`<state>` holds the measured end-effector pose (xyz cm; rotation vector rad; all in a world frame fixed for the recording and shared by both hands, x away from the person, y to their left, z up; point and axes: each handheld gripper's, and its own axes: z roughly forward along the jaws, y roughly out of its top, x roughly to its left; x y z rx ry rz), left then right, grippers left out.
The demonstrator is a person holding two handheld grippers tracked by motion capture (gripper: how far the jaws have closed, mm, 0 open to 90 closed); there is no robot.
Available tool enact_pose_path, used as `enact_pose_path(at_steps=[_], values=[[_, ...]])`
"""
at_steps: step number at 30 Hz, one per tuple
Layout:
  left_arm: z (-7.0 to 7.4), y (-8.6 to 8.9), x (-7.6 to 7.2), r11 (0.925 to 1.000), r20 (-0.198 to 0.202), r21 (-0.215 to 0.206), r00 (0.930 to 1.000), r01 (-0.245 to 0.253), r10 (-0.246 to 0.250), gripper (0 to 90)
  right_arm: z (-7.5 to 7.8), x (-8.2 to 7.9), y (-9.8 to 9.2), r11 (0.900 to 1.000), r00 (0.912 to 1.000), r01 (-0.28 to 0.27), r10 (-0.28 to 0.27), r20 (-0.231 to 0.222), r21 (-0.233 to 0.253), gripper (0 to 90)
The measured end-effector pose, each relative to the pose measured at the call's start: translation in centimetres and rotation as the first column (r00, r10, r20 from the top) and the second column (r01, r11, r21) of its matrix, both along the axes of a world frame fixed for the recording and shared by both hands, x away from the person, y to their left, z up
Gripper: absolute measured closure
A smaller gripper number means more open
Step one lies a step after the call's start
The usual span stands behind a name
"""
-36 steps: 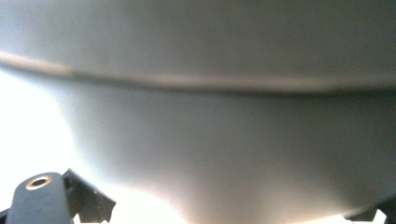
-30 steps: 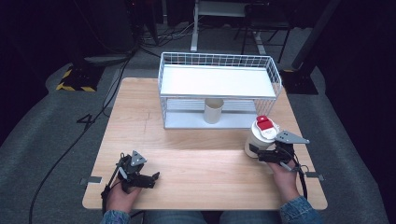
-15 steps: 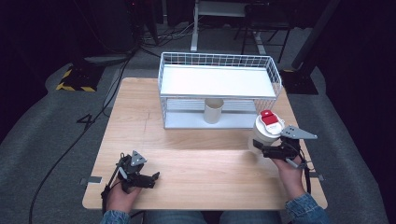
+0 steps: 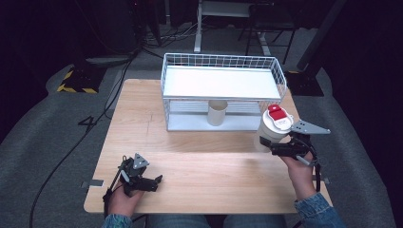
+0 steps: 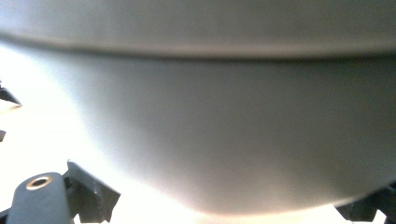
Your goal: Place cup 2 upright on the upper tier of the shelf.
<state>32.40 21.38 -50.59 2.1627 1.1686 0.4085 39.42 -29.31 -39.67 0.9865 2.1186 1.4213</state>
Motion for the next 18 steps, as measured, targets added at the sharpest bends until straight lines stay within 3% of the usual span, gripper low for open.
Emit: enact_pose_path(at_steps=[7,18], values=[[0.0,0.0,0.0,1.0000,0.001,-0.001,1.0000,-0.001,0.001,0.3,1.9,0.1,0.1,1.000,0.9997,-0.006,0.006,-0.026,-0.002,14.3],[0.0,0.0,0.0,1.0000,0.001,-0.002,1.0000,0.000,0.000,0.3,4.5,0.6,0.5,1.000,0.9996,-0.026,0.026,-0.007,-0.013,14.7]])
